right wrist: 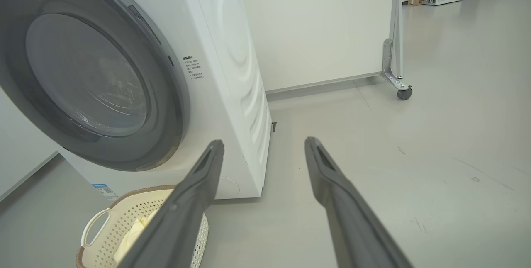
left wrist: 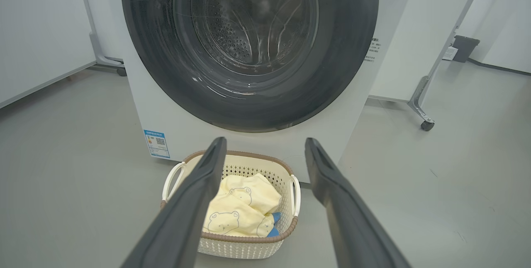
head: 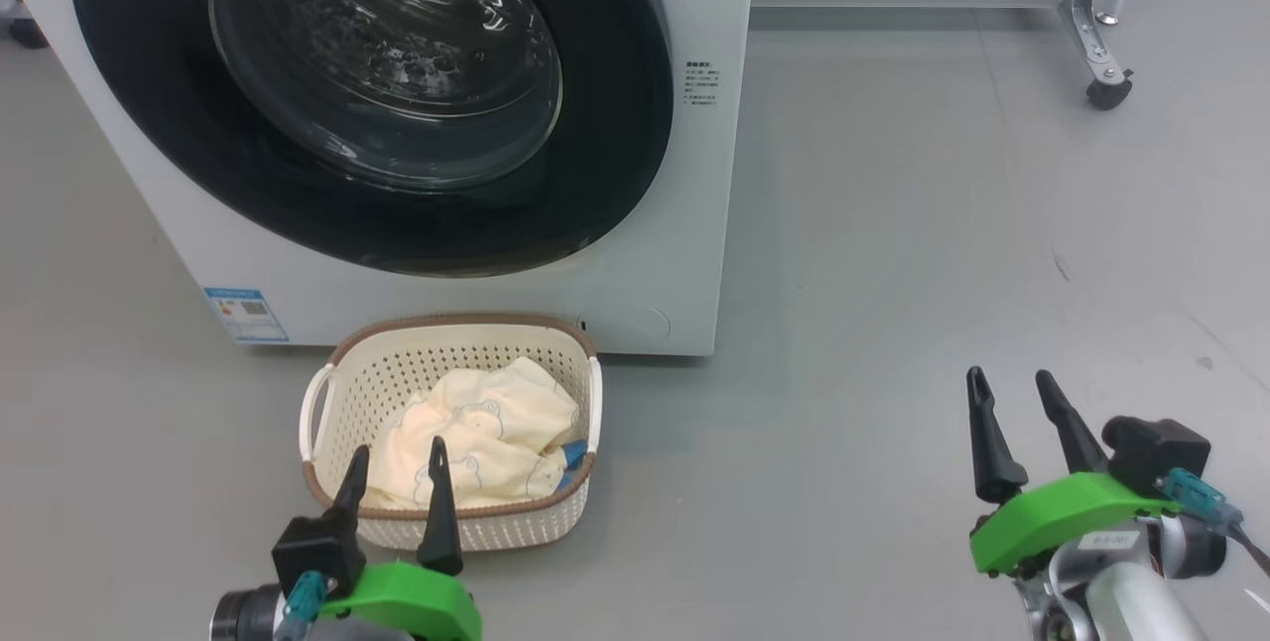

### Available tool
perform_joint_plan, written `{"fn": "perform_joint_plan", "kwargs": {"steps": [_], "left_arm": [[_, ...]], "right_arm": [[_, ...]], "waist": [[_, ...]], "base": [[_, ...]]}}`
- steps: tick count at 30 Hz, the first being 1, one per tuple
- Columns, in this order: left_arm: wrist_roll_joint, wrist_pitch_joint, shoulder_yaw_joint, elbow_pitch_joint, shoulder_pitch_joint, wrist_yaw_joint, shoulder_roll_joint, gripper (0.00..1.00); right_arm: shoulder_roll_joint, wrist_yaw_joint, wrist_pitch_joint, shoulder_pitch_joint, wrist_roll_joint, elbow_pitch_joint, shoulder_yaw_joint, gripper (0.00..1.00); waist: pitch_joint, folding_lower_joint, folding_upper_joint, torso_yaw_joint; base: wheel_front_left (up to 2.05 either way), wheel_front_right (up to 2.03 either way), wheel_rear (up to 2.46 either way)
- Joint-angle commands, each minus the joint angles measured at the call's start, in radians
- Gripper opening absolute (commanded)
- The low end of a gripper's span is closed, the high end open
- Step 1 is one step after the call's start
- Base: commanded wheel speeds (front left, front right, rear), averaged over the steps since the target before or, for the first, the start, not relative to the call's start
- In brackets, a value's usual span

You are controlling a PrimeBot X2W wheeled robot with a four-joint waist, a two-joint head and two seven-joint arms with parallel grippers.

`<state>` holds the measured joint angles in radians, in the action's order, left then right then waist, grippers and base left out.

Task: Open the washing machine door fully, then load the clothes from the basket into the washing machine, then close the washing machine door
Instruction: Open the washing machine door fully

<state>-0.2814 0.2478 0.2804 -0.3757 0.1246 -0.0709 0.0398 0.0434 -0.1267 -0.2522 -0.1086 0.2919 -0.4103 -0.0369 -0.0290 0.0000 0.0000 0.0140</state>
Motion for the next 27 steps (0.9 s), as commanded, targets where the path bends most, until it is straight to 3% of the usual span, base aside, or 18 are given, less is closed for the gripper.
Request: {"fn": "perform_joint_plan", "kwargs": {"steps": [1, 10, 11, 13, 14, 21, 27], "left_arm": [[0.012, 0.014, -0.035, 0.027, 0.043, 0.001, 0.010, 1.00], [0.011, 0.014, -0.035, 0.027, 0.042, 0.003, 0.010, 1.00], [0.010, 0.014, -0.035, 0.026, 0.042, 0.003, 0.010, 1.00], [0.010, 0.014, -0.034, 0.025, 0.043, 0.004, 0.010, 1.00], [0.010, 0.014, -0.034, 0.025, 0.043, 0.004, 0.010, 1.00], [0.002, 0.014, -0.030, 0.019, 0.046, 0.005, 0.010, 1.00], [0.001, 0.014, -0.029, 0.022, 0.048, 0.005, 0.010, 1.00]], "right_arm": [[0.007, -0.004, -0.010, -0.050, 0.004, 0.025, -0.025, 1.00], [0.007, -0.004, -0.010, -0.050, 0.005, 0.027, -0.029, 1.00], [0.007, -0.004, -0.010, -0.049, 0.006, 0.028, -0.030, 0.81], [0.007, -0.004, -0.010, -0.048, 0.008, 0.031, -0.032, 0.10], [0.007, -0.004, -0.010, -0.048, 0.009, 0.032, -0.033, 0.00], [0.007, -0.004, -0.010, -0.047, 0.026, 0.036, -0.043, 0.00], [0.007, -0.004, -0.010, -0.056, 0.187, 0.037, -0.069, 0.00]], "waist": [[0.000, 0.0000, 0.0000, 0.000], [-0.002, 0.0000, 0.0000, 0.002], [-0.002, 0.0000, 0.0000, 0.003], [-0.001, 0.0000, 0.0000, 0.004], [-0.001, 0.0000, 0.0000, 0.005], [0.005, 0.0000, 0.0000, 0.013], [0.016, 0.0000, 0.0000, 0.018]], "base": [[0.00, 0.00, 0.00], [0.00, 0.00, 0.00], [0.00, 0.00, 0.00], [0.00, 0.00, 0.00], [0.00, 0.00, 0.00], [0.00, 0.00, 0.00], [0.00, 0.00, 0.00]]}}
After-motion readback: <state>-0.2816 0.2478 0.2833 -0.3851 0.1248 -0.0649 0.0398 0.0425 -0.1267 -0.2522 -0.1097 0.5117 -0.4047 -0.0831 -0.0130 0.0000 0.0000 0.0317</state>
